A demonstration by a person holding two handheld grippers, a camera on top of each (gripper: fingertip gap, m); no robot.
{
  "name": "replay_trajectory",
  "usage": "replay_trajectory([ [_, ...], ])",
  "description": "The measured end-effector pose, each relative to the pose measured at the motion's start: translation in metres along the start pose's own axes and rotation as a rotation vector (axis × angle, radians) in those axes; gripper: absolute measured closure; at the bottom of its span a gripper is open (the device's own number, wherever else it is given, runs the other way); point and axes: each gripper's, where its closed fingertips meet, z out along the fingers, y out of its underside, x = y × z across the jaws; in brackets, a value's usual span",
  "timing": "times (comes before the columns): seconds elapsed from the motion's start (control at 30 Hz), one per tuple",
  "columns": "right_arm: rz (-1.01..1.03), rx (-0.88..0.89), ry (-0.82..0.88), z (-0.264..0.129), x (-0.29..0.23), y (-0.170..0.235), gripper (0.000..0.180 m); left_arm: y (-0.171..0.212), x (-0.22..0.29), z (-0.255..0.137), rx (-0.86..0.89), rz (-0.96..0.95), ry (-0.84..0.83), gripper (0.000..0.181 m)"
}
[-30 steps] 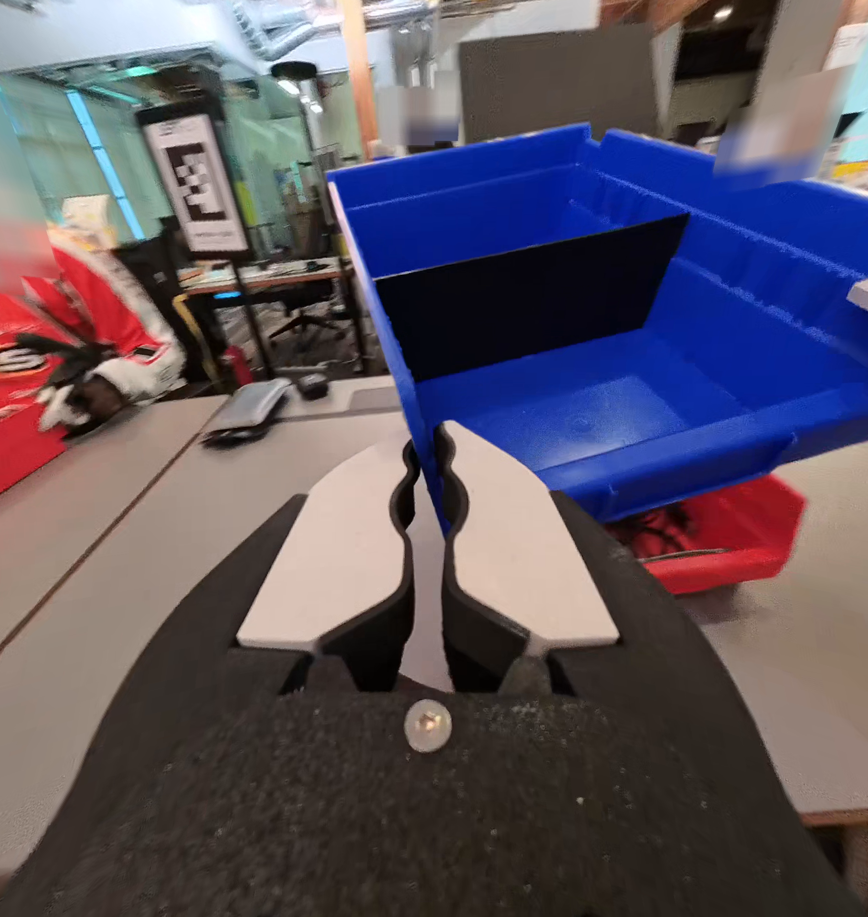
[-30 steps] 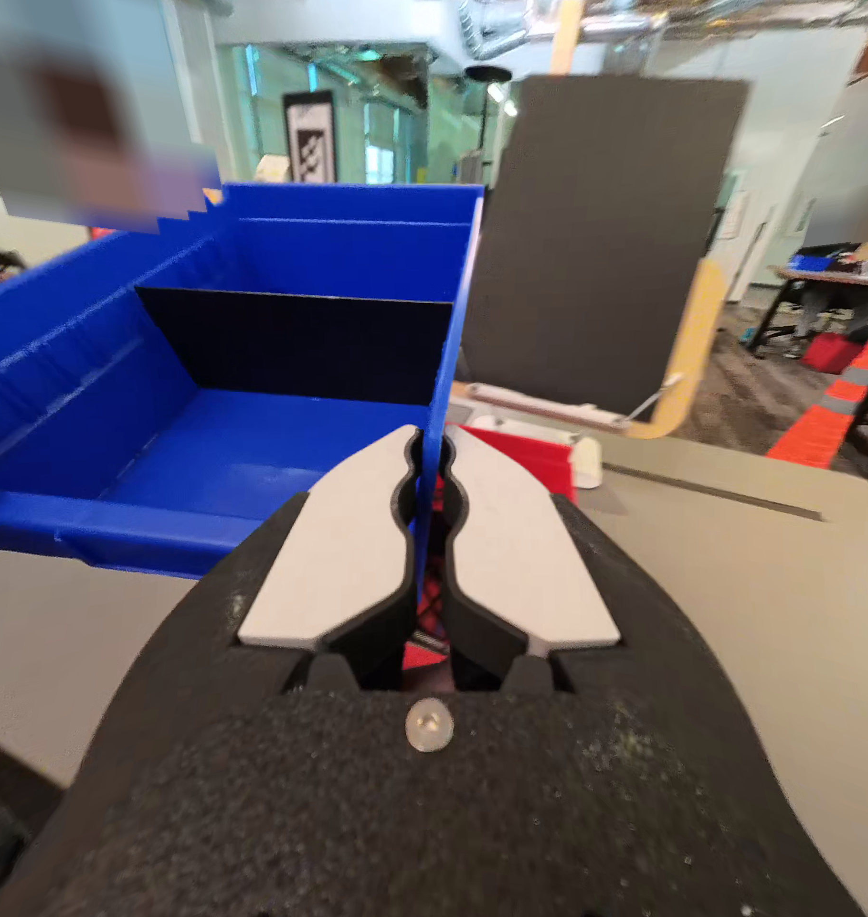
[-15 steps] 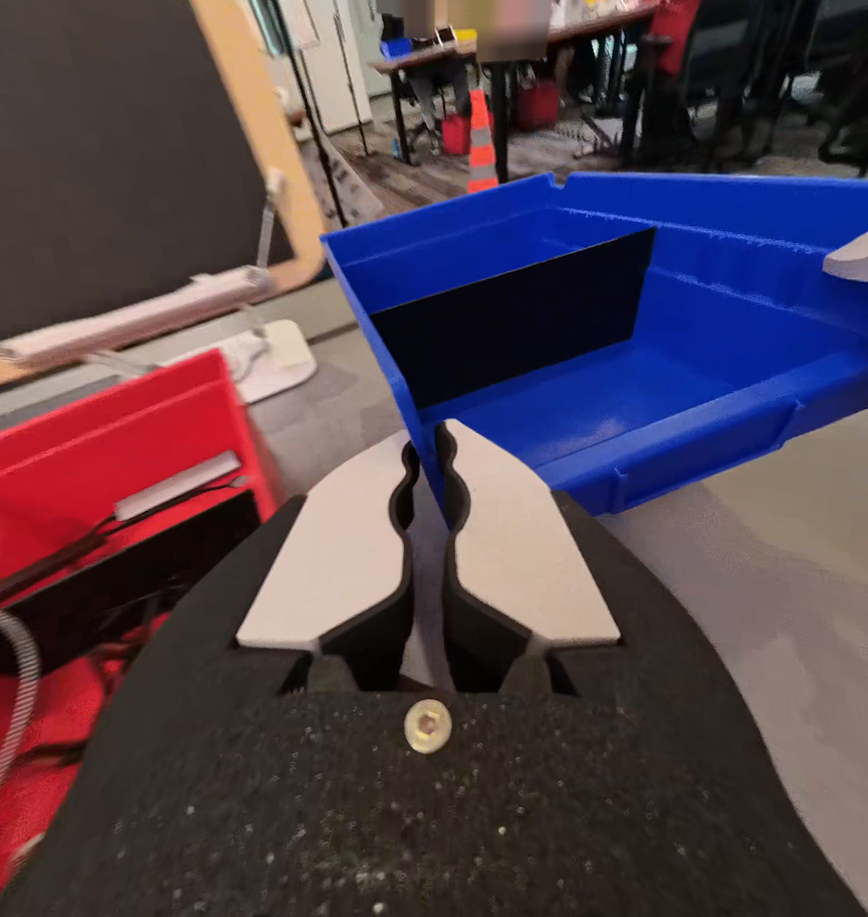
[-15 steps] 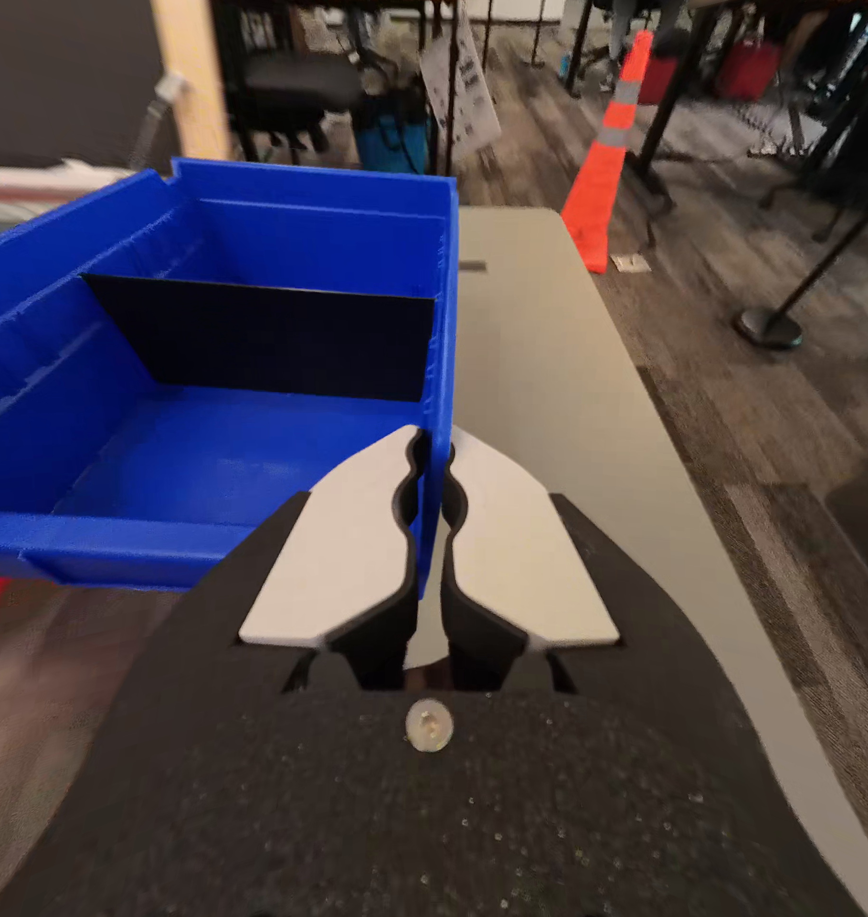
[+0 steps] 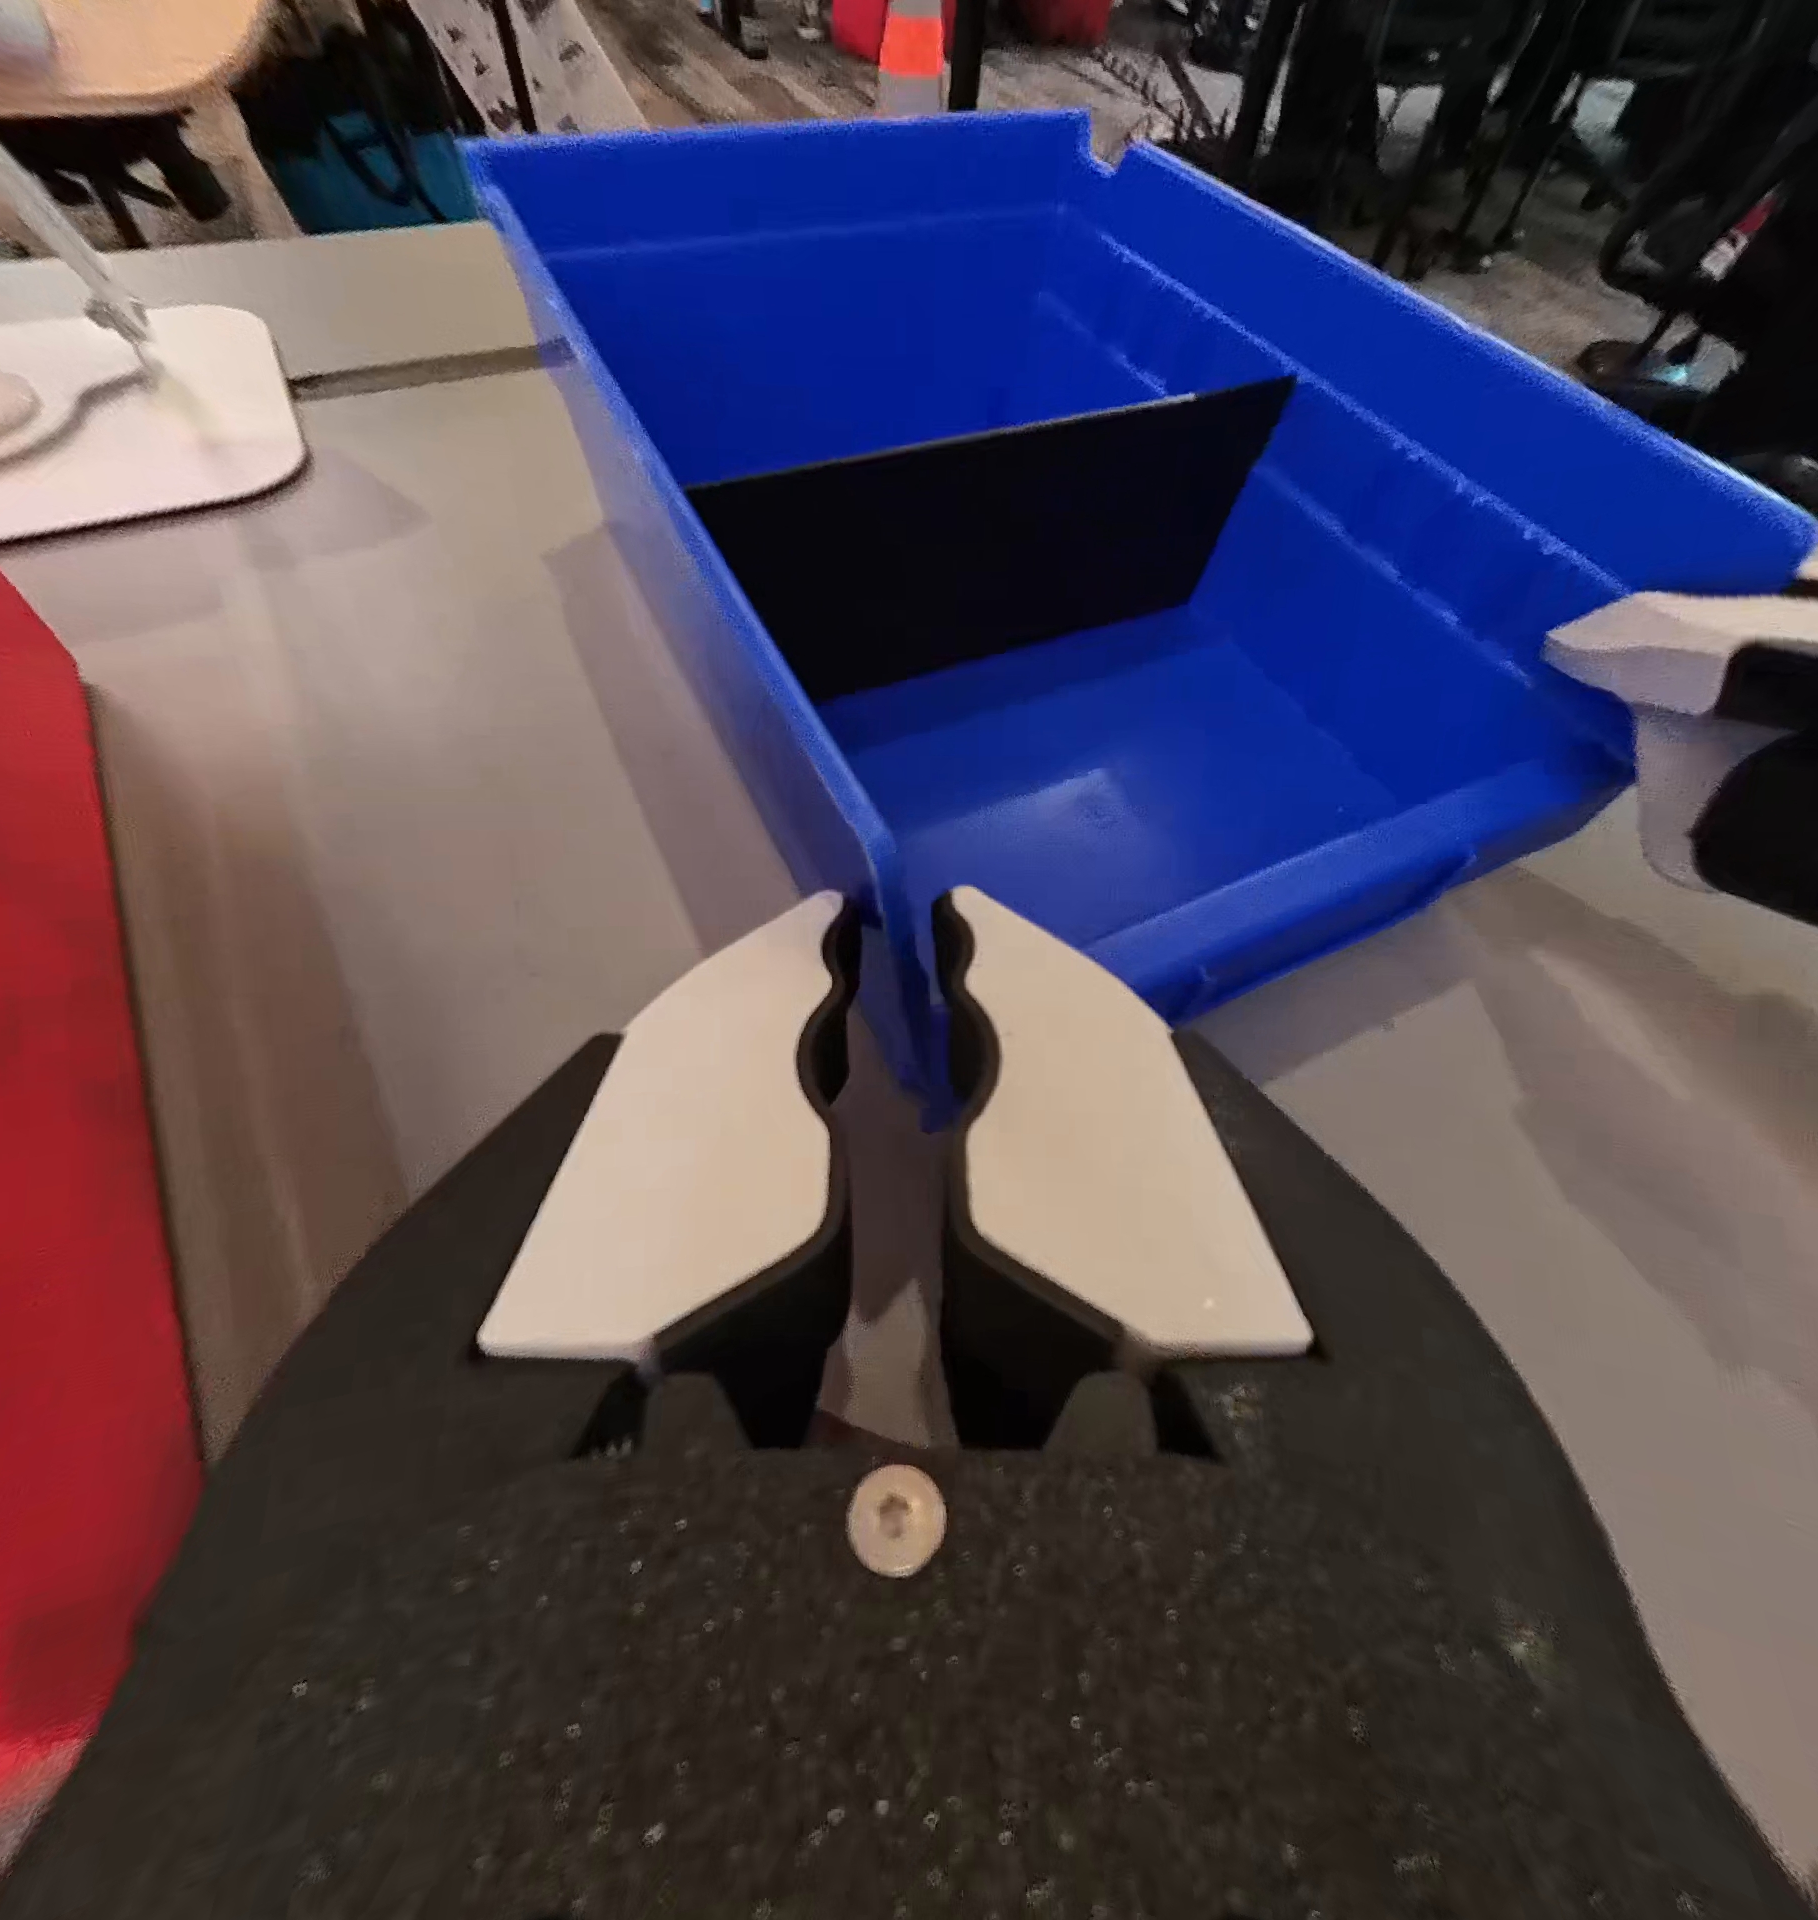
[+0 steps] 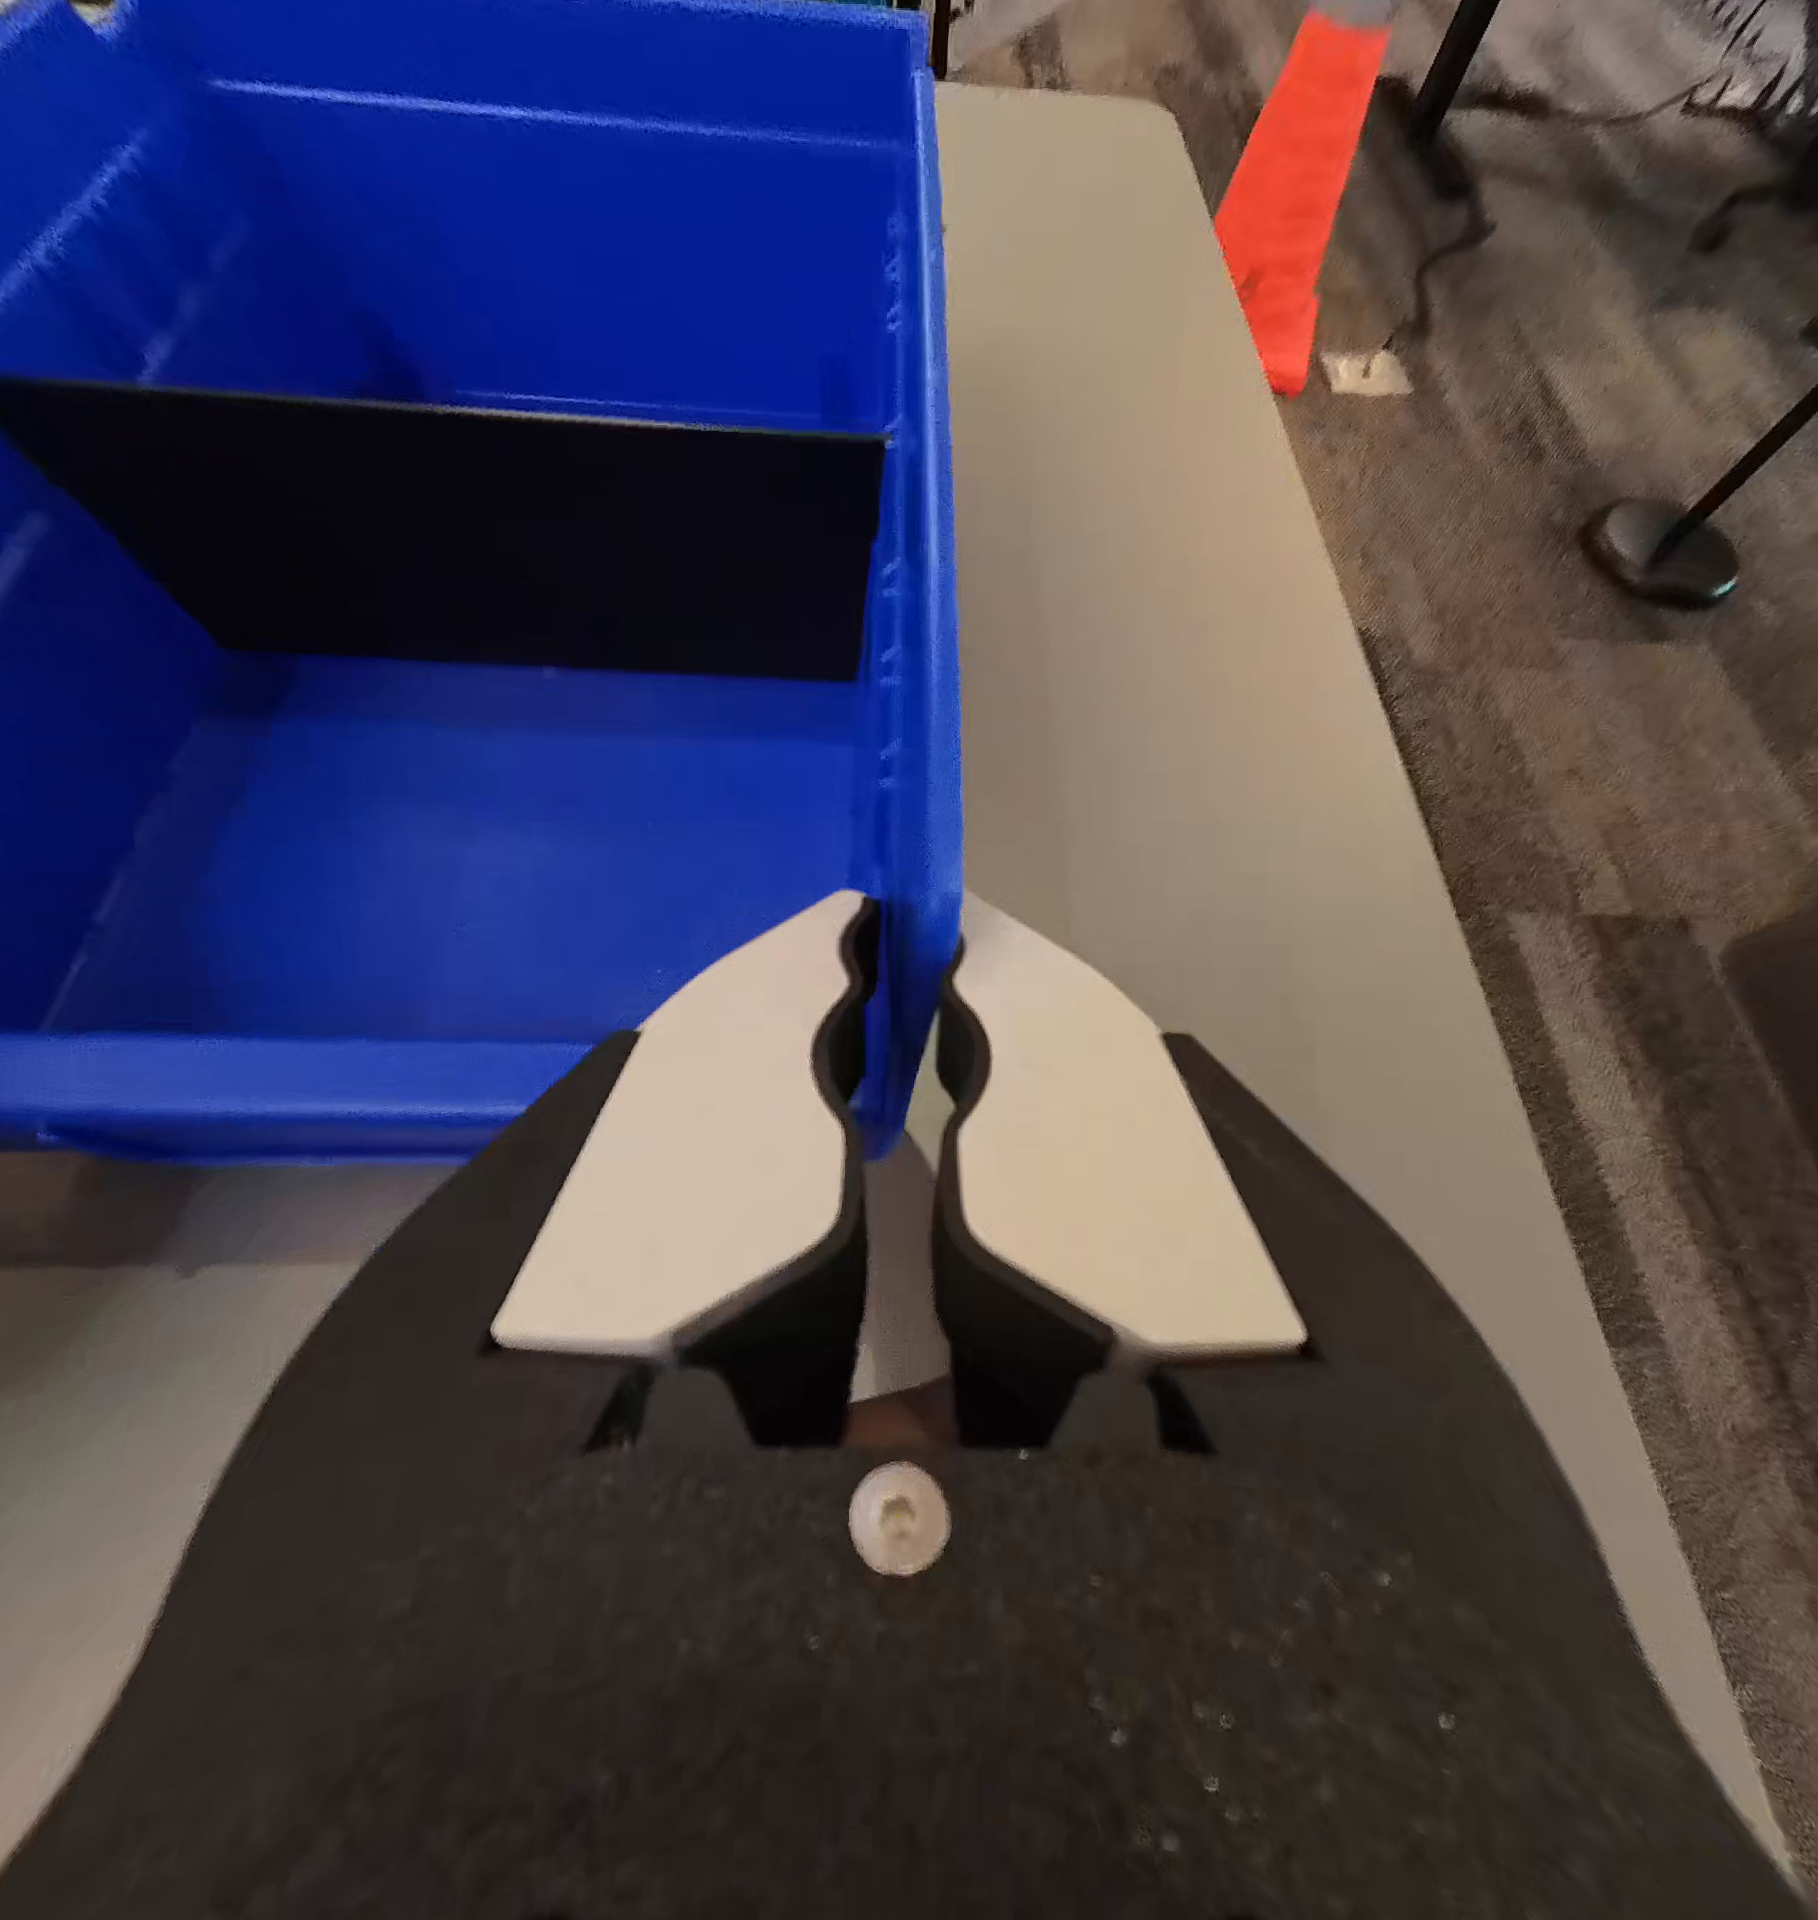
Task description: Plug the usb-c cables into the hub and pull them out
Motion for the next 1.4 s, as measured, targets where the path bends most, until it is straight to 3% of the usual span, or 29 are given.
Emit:
replay_trajectory([
  [0.2,-0.08,0.007,0.066,-0.007,0.006,-0.008,0.162,-0.011,0.017,-0.032,0.003,-0.006,0.192,0.157],
  [0.4,-0.052,0.127,0.104,-0.043,-0.003,-0.055,0.158,-0.048,-0.03,-0.121,0.145,0.029,0.318,0.154],
  [0.5,-0.076,0.223,0.017,-0.066,-0.045,-0.087,0.158,-0.054,-0.102,-0.164,0.225,0.106,0.159,0.153],
  [0.6,-0.094,0.295,-0.157,-0.085,-0.12,-0.108,0.158,-0.049,-0.187,-0.202,0.308,0.13,-0.072,0.154],
  [0.7,-0.129,0.297,-0.422,-0.089,-0.221,-0.098,0.153,-0.023,-0.264,-0.239,0.387,-0.009,-0.289,0.154],
  [0.77,-0.142,0.267,-0.528,-0.081,-0.277,-0.076,0.144,0.007,-0.281,-0.231,0.33,-0.036,-0.279,0.154],
  [0.87,-0.156,0.203,-0.478,-0.054,-0.317,-0.041,0.136,0.032,-0.277,-0.199,0.151,-0.099,-0.169,0.134],
  [1.0,-0.178,0.155,-0.319,-0.025,-0.334,-0.018,0.138,0.069,-0.279,-0.168,-0.047,-0.087,-0.162,0.141],
  [1.07,-0.102,0.125,-0.326,-0.019,-0.341,-0.015,0.142,0.066,-0.282,-0.164,-0.044,-0.103,-0.154,0.164],
  [1.1,-0.05,0.119,-0.325,-0.019,-0.343,-0.016,0.162,0.065,-0.285,-0.162,-0.047,-0.103,-0.158,0.168],
  [1.17,-0.006,0.113,-0.271,-0.019,-0.342,-0.018,0.174,0.062,-0.295,-0.16,-0.047,-0.063,-0.208,0.173],
  [1.27,-0.013,0.118,-0.175,-0.027,-0.354,-0.02,0.176,0.055,-0.312,-0.164,-0.042,0.013,-0.292,0.177],
  [1.4,-0.021,0.145,-0.183,-0.031,-0.401,-0.028,0.175,0.045,-0.357,-0.187,-0.033,0.08,-0.404,0.178],
])
